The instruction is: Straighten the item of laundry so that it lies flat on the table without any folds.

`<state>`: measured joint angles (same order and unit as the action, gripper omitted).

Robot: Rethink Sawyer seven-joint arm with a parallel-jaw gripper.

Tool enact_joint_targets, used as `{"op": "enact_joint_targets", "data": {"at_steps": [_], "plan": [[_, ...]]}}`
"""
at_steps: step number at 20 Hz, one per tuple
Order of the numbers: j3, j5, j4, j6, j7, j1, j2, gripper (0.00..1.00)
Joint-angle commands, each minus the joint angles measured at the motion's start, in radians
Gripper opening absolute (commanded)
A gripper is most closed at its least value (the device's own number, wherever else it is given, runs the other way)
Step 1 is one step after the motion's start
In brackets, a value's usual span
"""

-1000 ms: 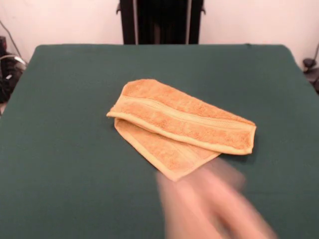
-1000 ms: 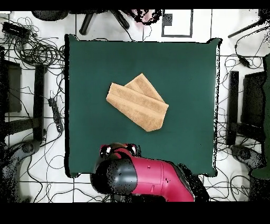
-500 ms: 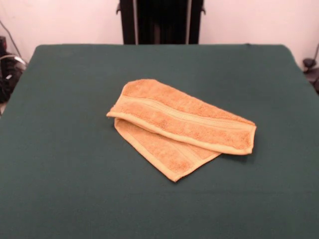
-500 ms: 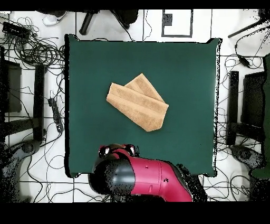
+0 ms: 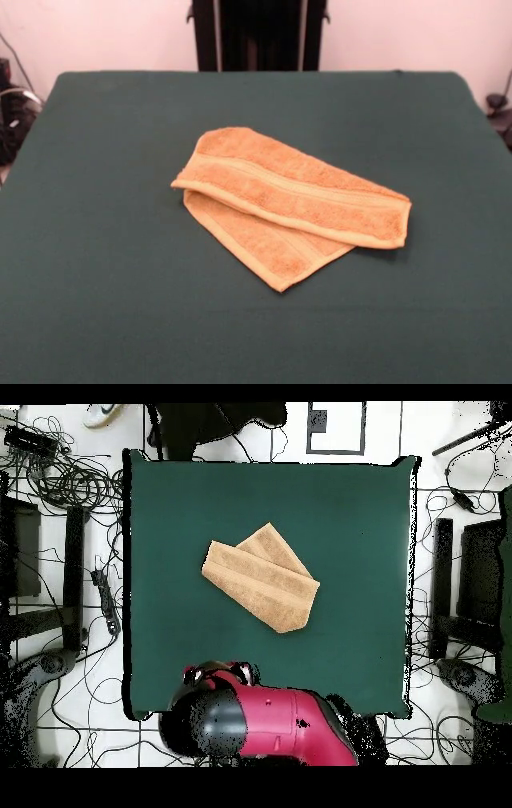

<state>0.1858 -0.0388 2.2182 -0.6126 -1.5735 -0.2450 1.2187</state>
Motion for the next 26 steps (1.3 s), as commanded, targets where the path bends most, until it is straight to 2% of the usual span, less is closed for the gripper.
{"op": "enact_joint_targets", "data": {"at_steps": [1,5,9,15,19,23,26], "plan": [[0.046,0.004,0.064,-0.135,-0.053,0.048,0.010,1.00],[0.048,0.051,0.116,-0.108,-0.031,0.028,0.029,1.00],[0.051,0.052,0.082,-0.151,-0.052,0.039,0.011,1.00],[0.035,0.053,0.039,-0.252,-0.117,0.101,0.073,1.00],[0.023,0.081,0.062,-0.218,-0.088,0.086,0.086,1.00],[0.009,0.030,0.034,-0.195,-0.101,0.078,0.054,1.00],[0.019,0.013,0.023,-0.211,-0.050,0.048,0.032,1.00]]}}
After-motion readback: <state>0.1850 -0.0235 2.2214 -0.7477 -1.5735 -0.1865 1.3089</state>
